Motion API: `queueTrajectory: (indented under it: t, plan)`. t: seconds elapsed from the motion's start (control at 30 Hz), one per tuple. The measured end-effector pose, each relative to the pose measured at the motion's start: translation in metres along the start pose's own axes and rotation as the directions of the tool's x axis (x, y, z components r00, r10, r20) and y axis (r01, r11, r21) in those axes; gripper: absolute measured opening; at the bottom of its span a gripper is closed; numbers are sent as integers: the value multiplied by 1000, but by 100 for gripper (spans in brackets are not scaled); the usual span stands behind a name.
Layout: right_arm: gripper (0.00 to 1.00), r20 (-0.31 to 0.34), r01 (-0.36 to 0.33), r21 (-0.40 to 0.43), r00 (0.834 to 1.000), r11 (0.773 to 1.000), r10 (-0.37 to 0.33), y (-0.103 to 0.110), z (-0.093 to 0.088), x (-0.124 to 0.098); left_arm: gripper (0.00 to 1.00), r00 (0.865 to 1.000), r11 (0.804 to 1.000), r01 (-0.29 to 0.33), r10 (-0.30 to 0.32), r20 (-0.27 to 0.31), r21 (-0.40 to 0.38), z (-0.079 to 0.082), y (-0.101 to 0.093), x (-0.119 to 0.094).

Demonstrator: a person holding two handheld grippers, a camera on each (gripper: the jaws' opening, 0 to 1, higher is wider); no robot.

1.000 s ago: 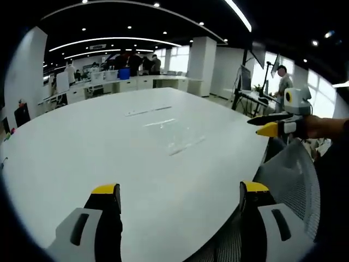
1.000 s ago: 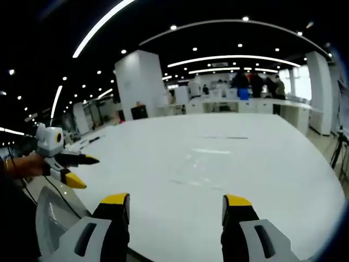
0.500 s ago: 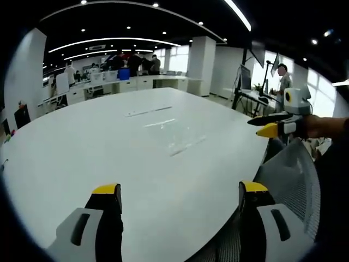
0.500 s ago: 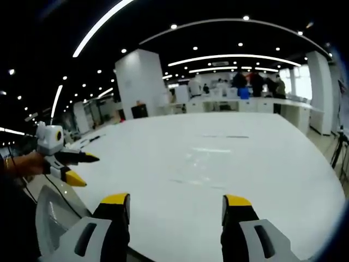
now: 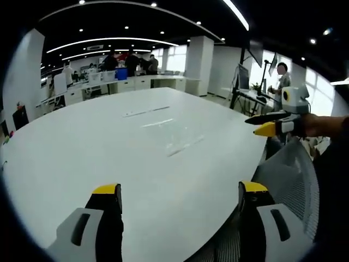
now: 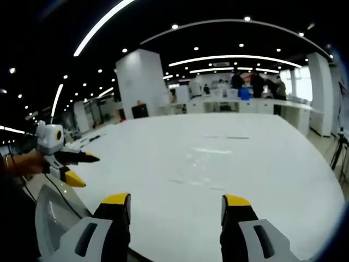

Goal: Open the resealable bag by pulling the two sides of the seal apart until the entire bag opening is separated and visibly accessible.

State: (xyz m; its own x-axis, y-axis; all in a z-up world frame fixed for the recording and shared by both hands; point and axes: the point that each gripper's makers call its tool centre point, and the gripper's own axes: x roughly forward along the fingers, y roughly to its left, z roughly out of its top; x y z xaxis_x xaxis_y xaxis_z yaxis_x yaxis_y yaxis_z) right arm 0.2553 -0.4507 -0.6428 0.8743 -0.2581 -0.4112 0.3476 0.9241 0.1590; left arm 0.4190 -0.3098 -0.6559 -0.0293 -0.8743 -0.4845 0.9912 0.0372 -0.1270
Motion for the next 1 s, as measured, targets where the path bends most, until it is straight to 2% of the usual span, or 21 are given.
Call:
queueTrajectory:
  t: [1.0]
  plan:
    - [66, -3, 1, 0, 1000, 1000, -1, 0, -2, 1, 86, 1000, 1000, 2, -2, 5, -1, 1, -2, 0]
